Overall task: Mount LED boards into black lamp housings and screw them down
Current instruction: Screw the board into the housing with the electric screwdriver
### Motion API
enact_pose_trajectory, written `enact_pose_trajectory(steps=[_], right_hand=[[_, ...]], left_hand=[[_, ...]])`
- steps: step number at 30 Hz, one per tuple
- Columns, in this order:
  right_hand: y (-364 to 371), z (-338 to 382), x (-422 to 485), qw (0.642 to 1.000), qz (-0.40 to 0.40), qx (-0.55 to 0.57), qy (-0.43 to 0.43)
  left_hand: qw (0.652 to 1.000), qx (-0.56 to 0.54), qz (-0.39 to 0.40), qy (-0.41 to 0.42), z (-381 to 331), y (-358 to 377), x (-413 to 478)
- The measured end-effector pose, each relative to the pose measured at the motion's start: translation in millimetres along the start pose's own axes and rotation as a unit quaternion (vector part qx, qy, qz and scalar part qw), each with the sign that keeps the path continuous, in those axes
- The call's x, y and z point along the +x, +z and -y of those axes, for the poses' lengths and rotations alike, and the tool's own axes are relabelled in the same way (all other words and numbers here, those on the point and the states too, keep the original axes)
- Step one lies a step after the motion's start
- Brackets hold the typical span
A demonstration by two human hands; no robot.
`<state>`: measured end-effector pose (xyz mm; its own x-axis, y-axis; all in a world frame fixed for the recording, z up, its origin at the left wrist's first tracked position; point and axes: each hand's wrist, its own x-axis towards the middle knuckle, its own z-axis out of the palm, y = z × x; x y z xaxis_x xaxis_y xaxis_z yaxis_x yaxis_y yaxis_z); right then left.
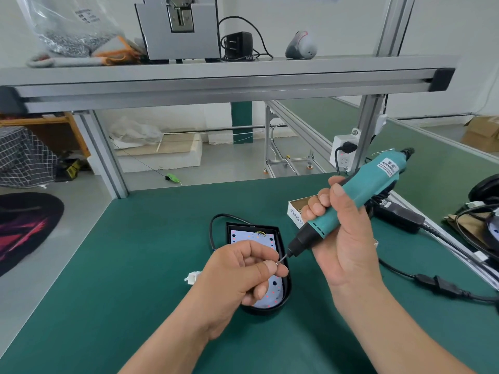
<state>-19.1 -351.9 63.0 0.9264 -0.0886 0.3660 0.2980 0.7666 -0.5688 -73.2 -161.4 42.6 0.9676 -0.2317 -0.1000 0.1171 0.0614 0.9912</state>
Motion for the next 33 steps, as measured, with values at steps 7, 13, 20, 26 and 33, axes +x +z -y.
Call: enact_pose_trajectory(steps=[7, 13, 20, 26, 33], right_hand=[[-2, -5, -2, 1.0, -0.024, 0.001, 0.013], [-6, -9, -2, 0.998, -0.056, 0.01, 0.029], [-5, -12, -2, 0.998, -0.053, 0.011, 0.027], [-5, -12, -2, 0.998, -0.062, 0.009, 0.031], [-8, -18, -1, 0.998, -0.054, -0.014, 0.032]], left_hand=[[0.998, 0.059, -0.013, 0.002, 1, 1, -1], [0.997, 0.07, -0.003, -0.011, 1, 2, -2], [0.997, 0.08, 0.007, 0.0, -2, -2, -2], [0.995, 0.093, -0.02, 0.012, -1, -7, -1], [0.947, 0.253, -0.195, 0.042, -1, -34, 13]])
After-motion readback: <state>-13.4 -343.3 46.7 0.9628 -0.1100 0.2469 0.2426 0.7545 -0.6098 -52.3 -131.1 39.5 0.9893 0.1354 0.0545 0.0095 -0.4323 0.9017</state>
